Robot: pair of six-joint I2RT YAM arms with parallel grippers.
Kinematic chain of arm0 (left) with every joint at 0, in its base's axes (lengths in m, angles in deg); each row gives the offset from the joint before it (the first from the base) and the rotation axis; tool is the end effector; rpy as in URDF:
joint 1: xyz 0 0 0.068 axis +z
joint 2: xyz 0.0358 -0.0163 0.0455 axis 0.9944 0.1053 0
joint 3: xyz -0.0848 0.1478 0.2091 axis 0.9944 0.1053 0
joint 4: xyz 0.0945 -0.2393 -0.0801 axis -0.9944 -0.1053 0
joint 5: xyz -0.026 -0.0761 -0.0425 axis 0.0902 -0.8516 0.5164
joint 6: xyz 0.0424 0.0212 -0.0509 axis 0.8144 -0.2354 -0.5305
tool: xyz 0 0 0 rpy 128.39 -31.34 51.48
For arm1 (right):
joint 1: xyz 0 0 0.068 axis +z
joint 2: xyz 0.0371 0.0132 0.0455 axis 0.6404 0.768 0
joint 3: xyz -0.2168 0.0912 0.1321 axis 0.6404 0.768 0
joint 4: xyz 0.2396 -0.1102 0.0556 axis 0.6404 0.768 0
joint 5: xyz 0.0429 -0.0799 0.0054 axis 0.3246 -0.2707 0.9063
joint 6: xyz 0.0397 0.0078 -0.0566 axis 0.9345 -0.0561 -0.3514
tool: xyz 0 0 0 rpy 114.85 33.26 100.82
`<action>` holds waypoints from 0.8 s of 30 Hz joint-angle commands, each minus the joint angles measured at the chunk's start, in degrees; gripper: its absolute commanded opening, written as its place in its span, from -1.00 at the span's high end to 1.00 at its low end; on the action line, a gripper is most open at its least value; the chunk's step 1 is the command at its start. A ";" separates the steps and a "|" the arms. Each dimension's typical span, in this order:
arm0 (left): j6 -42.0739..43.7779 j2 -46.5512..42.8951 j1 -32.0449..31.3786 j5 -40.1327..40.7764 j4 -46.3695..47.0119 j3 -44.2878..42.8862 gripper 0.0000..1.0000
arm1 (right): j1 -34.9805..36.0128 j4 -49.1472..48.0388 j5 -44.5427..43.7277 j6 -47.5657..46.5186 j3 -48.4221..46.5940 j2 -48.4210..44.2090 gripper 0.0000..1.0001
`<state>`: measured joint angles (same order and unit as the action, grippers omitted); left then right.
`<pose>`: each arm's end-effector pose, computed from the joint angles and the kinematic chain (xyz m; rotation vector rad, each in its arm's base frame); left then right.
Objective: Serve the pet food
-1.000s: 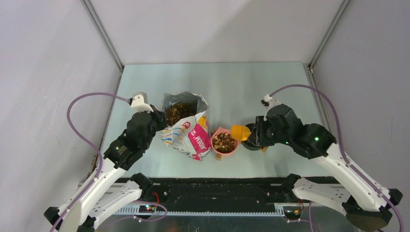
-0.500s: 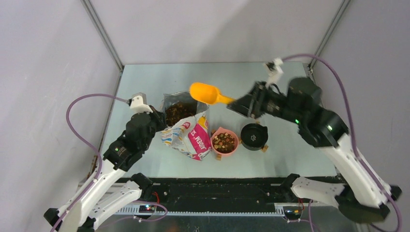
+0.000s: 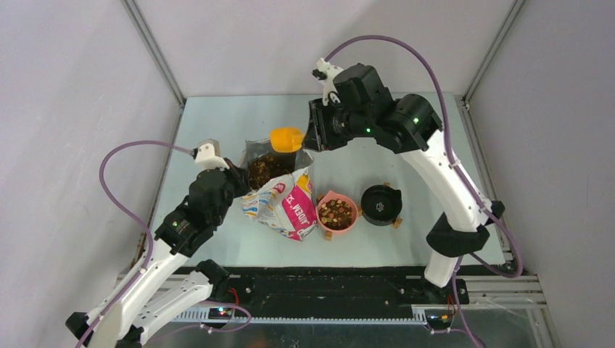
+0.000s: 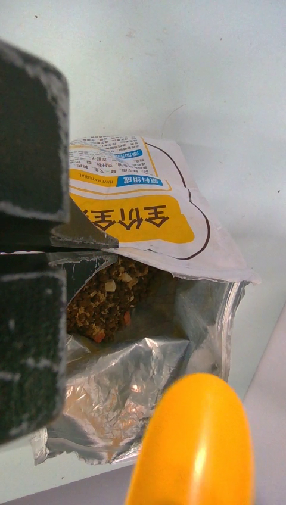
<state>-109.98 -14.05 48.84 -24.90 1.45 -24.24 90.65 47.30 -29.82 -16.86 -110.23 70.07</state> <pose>0.1618 -0.0825 0.3284 -0.3072 1.8618 -0.3920 0.2096 0.2634 0.5072 -0.5856 2.1677 0.8047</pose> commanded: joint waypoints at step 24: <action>-1.46 0.45 -0.04 1.69 -1.51 -1.76 1.00 | -1.39 15.85 -9.19 -4.23 -3.61 22.65 1.00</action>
<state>-111.38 -13.54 48.82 -24.92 1.45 -24.26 90.06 57.62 -33.73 -21.23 -113.99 89.22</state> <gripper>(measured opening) 0.006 0.315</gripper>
